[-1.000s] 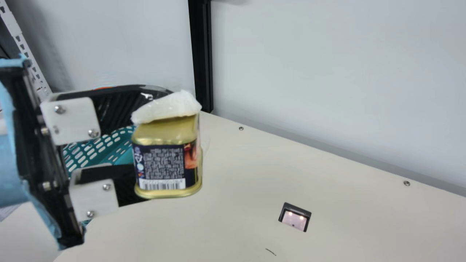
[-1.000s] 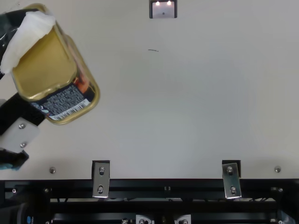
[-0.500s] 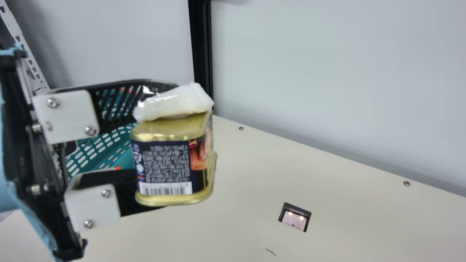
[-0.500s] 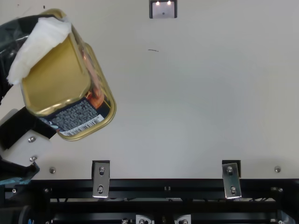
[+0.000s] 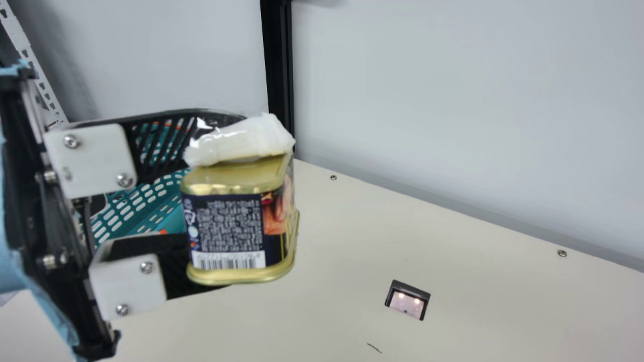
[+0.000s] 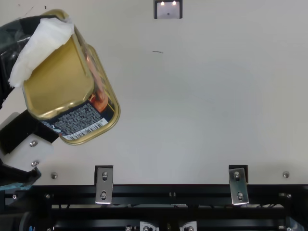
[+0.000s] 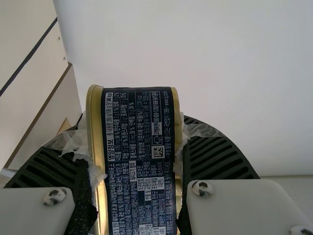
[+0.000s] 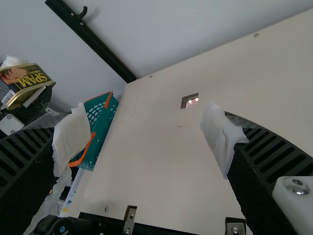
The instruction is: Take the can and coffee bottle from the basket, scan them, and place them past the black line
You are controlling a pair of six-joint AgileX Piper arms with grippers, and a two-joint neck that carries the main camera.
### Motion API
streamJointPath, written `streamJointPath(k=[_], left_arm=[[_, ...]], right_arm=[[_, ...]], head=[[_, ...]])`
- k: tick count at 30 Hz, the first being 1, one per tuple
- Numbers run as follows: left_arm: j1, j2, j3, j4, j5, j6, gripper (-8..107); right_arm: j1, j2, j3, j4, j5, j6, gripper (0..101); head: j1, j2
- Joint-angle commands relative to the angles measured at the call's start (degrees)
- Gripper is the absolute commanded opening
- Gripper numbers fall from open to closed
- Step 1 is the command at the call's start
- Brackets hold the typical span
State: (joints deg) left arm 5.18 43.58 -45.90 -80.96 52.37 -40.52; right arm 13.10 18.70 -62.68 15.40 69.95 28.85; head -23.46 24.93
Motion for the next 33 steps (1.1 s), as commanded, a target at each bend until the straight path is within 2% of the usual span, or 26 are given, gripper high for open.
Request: streamJointPath(k=[1,10,16,22,26,33], left_arm=[[0.00,0.00,0.00,0.00,0.00,0.00,10],[0.55,0.51,0.56,-0.60,0.19,1.25,10],[2.90,2.18,1.75,2.37,-3.07,7.33,10],[2.13,3.89,2.32,7.16,-10.36,17.95,10],[-1.01,4.54,3.03,9.93,-17.36,25.37,10],[-8.89,5.09,4.98,11.25,-29.29,35.73,10]], right_arm=[[0.00,0.00,0.00,0.00,0.00,0.00,101],[0.00,0.00,0.00,0.00,0.00,0.00,101],[0.00,0.00,0.00,0.00,0.00,0.00,101],[0.00,0.00,0.00,0.00,0.00,0.00,101],[0.00,0.00,0.00,0.00,0.00,0.00,101],[0.00,0.00,0.00,0.00,0.00,0.00,101]], head=[[-1.51,0.81],[-1.51,0.81],[-1.51,0.81],[-1.43,0.82],[-0.03,-0.75],[4.47,-13.59]])
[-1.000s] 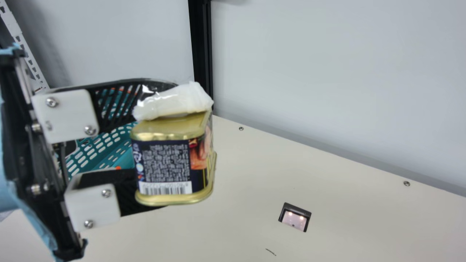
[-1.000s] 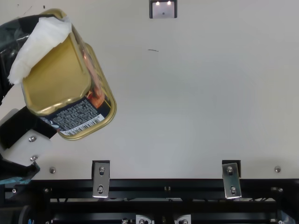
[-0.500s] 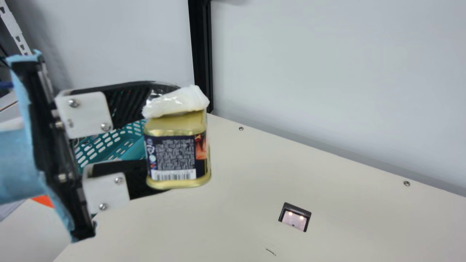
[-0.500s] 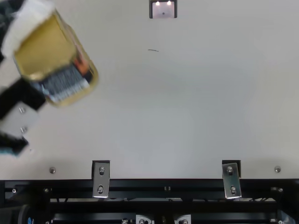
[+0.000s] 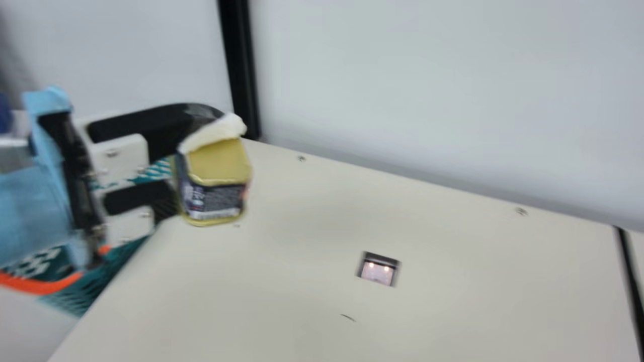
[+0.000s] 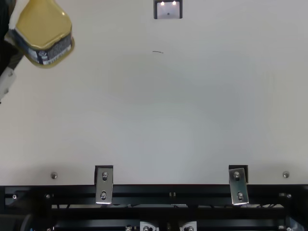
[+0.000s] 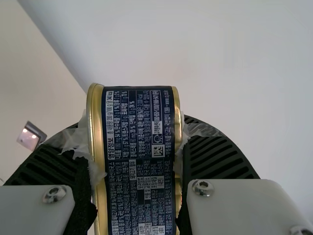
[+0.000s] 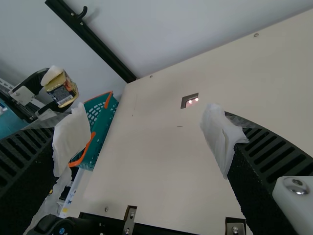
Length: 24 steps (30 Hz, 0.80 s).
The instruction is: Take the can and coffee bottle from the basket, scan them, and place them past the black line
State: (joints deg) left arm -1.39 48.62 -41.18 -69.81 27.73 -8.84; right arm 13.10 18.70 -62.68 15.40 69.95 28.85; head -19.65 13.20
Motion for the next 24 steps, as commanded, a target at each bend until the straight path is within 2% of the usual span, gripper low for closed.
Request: streamJointPath(k=[1,9,10,12,16,24], left_arm=[[-3.54,0.05,0.58,0.14,-6.28,5.36,10],[-13.45,-0.28,3.64,-0.83,-18.60,15.41,10],[-10.92,-0.10,3.20,-0.80,-14.70,12.77,10],[-13.01,-0.14,3.65,-0.94,-17.38,14.96,10],[-13.28,-0.14,3.65,-1.10,-18.83,15.38,10],[-13.28,-0.14,3.65,-1.10,-18.81,15.38,10]], right_arm=[[0.00,0.00,0.00,0.00,0.00,0.00,101],[0.00,0.00,0.00,0.00,0.00,0.00,101],[0.00,0.00,0.00,0.00,0.00,0.00,101],[0.00,0.00,0.00,0.00,0.00,0.00,101],[0.00,0.00,0.00,0.00,0.00,0.00,101],[0.00,0.00,0.00,0.00,0.00,0.00,101]], head=[[1.19,-3.96],[4.75,-18.61],[5.37,-19.87],[6.75,-21.90],[9.55,-24.08],[9.55,-24.08]])
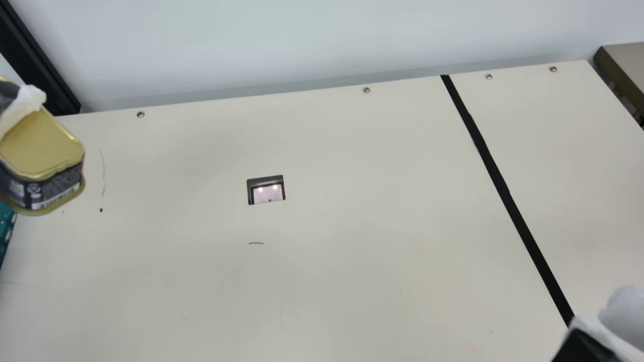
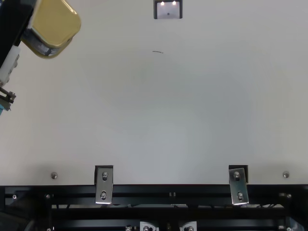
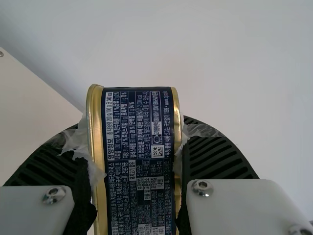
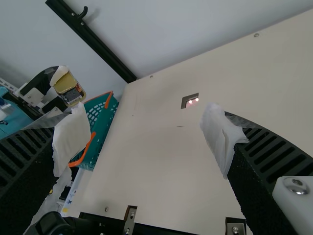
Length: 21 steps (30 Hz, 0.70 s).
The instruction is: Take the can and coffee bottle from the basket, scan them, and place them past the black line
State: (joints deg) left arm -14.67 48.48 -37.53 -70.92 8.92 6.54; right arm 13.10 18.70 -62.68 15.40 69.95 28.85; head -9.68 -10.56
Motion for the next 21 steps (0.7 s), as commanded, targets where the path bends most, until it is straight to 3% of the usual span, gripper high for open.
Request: streamJointPath(k=[1,12,16,21], left_arm=[[0.00,0.00,0.00,0.00,0.00,0.00,10],[-2.57,1.07,1.00,2.21,-2.50,0.25,10],[-8.68,2.66,3.16,3.31,-7.92,0.78,10],[-19.85,5.92,5.57,5.54,-19.18,0.61,10]], right_arm=[[0.00,0.00,0.00,0.00,0.00,0.00,101],[0.00,0.00,0.00,0.00,0.00,0.00,101],[0.00,0.00,0.00,0.00,0.00,0.00,101],[0.00,0.00,0.00,0.00,0.00,0.00,101]], head=[[-0.43,-0.32],[-0.43,-0.32],[-0.43,-0.32],[-0.43,-0.32]])
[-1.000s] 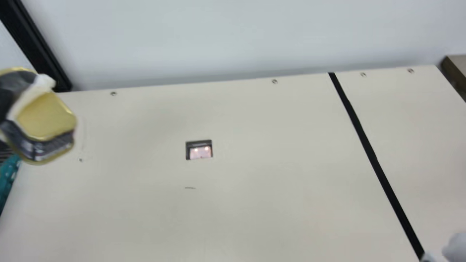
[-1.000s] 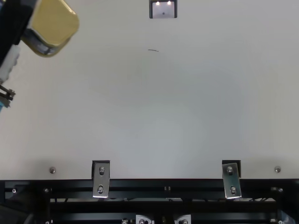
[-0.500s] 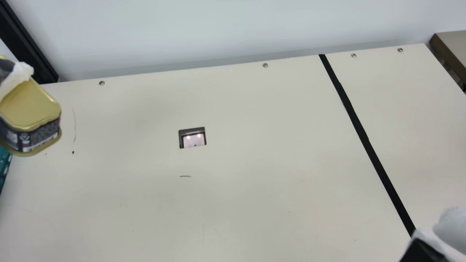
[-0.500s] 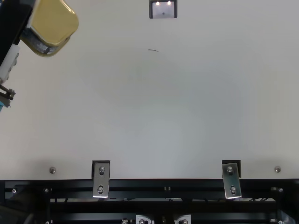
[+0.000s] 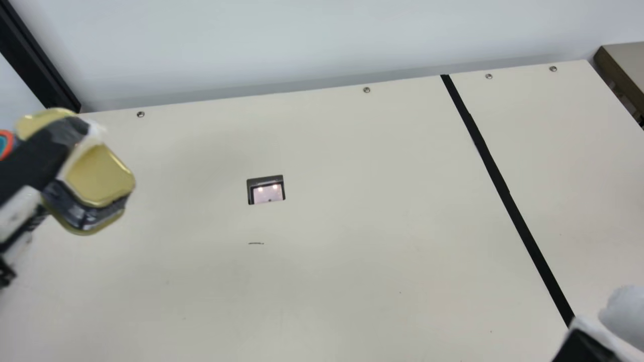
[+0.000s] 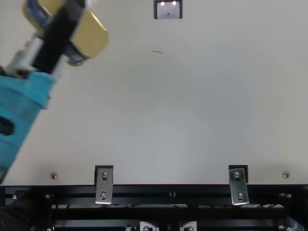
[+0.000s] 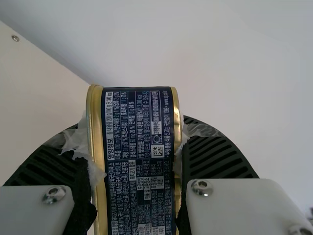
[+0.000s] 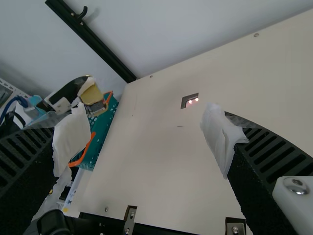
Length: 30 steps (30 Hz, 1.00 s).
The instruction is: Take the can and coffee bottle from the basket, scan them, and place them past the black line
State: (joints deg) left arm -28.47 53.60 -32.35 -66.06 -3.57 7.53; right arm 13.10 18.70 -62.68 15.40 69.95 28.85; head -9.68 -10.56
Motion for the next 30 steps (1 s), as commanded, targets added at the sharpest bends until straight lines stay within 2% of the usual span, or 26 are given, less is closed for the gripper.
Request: streamJointPath(k=[1,8,13,15,16,20,25,30], left_arm=[[-8.64,1.80,0.90,1.53,-9.70,-0.82,10],[-23.11,11.46,5.67,9.97,-29.10,-9.26,10],[-27.99,21.45,8.28,17.63,-38.08,-16.20,10],[-28.47,24.65,9.18,20.76,-39.91,-18.17,10],[-27.52,19.67,8.60,16.82,-34.71,-15.66,10],[-28.46,24.26,9.22,20.77,-39.68,-18.10,10],[-28.56,25.27,9.16,21.83,-40.80,-17.36,10],[-27.36,27.88,9.18,27.42,-42.84,-17.74,10]], right_arm=[[0.00,0.00,0.00,0.00,0.00,0.00,101],[0.00,0.00,0.00,0.00,0.00,0.00,101],[0.00,0.00,0.00,0.00,0.00,0.00,101],[0.00,0.00,0.00,0.00,0.00,0.00,101],[0.00,0.00,0.00,0.00,0.00,0.00,101],[0.00,0.00,0.00,0.00,0.00,0.00,101],[0.00,0.00,0.00,0.00,0.00,0.00,101],[0.00,0.00,0.00,0.00,0.00,0.00,101]], head=[[-0.43,-0.32],[-0.43,-0.32],[-0.43,-0.32],[-0.43,-0.32],[-0.43,-0.32],[-0.43,-0.32],[-0.43,-0.32],[-0.43,-0.32]])
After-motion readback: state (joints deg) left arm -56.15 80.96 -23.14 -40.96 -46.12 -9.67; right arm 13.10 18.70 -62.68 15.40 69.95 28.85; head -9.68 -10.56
